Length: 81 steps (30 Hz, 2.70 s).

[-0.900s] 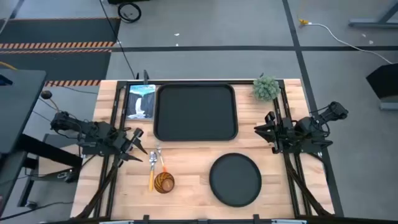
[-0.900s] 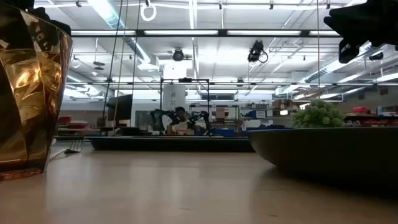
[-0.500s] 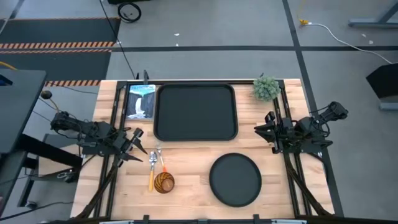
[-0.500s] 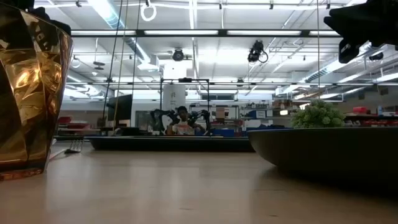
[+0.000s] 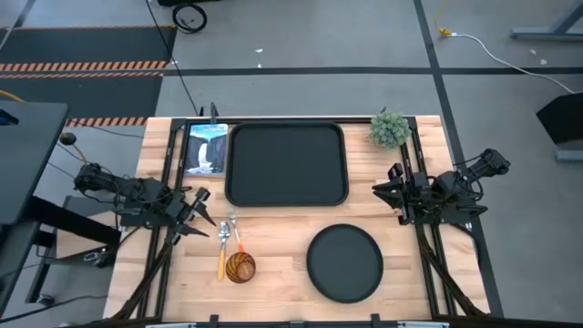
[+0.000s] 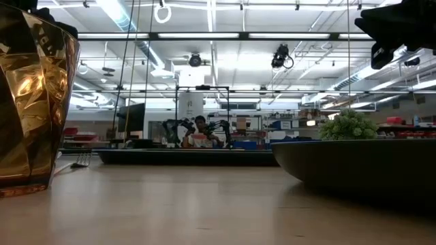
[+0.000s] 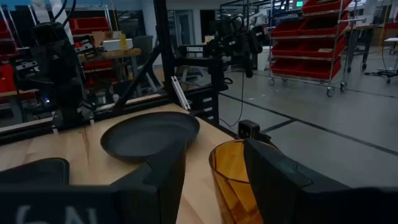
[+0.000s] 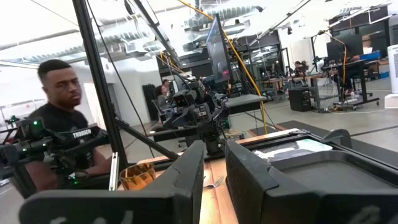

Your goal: Pick and place plate/cup/fork/spoon on tray

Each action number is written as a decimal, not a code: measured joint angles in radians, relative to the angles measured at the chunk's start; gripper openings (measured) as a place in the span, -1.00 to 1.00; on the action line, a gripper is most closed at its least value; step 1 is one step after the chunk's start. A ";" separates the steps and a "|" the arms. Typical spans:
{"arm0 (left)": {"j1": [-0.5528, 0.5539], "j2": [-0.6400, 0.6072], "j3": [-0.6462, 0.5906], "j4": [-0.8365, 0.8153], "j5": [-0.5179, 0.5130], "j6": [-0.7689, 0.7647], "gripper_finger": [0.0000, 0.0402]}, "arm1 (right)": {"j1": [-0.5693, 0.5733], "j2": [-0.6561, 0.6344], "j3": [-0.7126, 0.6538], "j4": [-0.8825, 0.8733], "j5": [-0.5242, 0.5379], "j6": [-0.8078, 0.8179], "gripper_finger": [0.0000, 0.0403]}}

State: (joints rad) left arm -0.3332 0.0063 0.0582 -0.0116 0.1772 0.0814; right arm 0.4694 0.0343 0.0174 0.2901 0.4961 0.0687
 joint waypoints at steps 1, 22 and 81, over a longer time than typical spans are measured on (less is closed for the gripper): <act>0.000 0.000 0.000 0.000 0.000 0.000 -0.14 | 0.000 0.000 0.000 0.000 0.000 0.000 -0.63; 0.000 0.000 0.000 0.000 0.000 0.000 -0.14 | 0.000 0.000 0.000 0.000 0.000 0.000 -0.63; -0.267 0.857 0.485 -0.258 -0.319 -0.989 -0.14 | -0.081 0.053 0.000 0.352 -0.030 -0.431 -0.63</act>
State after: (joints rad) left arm -0.6002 0.8638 0.5434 -0.2694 -0.1415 -0.9072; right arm 0.3883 0.0871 0.0170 0.6421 0.4658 -0.3625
